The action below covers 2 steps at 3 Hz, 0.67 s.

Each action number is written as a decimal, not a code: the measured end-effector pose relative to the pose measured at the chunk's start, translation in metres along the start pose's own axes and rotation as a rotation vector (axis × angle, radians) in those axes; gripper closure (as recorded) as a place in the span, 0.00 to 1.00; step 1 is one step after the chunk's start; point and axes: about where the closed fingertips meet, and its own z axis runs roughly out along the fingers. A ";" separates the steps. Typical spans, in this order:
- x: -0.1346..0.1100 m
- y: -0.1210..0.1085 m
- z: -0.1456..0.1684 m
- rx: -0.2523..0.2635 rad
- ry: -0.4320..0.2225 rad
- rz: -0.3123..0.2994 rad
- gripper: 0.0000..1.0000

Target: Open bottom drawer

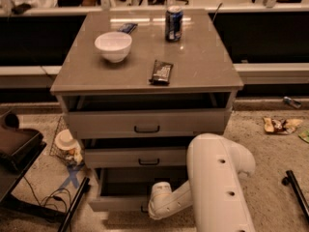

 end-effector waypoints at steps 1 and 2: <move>0.001 0.001 -0.001 0.001 -0.001 0.000 1.00; 0.027 0.014 -0.030 0.037 -0.024 0.000 1.00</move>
Offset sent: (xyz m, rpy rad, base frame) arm -0.1556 -0.2095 0.1780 0.1387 -0.2922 -0.0306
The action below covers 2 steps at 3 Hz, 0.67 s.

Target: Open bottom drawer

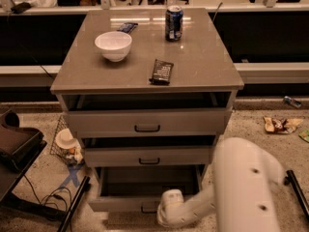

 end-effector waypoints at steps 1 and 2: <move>0.013 0.009 -0.077 0.095 -0.105 -0.098 1.00; 0.051 0.007 -0.134 0.186 -0.165 -0.146 1.00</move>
Offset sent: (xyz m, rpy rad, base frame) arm -0.0463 -0.1918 0.1880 0.1500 -0.4000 0.0326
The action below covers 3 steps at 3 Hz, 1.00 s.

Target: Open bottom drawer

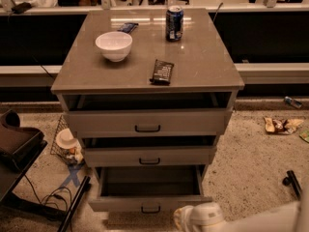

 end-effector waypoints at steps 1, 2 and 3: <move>0.043 -0.022 -0.038 0.127 -0.018 0.031 1.00; 0.038 -0.029 -0.027 0.138 -0.013 0.033 1.00; 0.023 -0.054 0.007 0.143 -0.010 0.021 1.00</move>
Offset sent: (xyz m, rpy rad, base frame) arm 0.0112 -0.0429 0.0257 0.0296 -0.0998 -0.0410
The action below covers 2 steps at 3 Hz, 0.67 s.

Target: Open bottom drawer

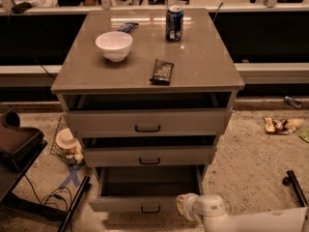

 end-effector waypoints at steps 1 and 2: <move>-0.012 -0.022 0.039 -0.010 0.001 -0.025 1.00; -0.027 -0.074 0.110 -0.016 0.018 -0.067 1.00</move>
Offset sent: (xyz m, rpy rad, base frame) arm 0.1212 0.0529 -0.0524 -0.0464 0.0036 0.0622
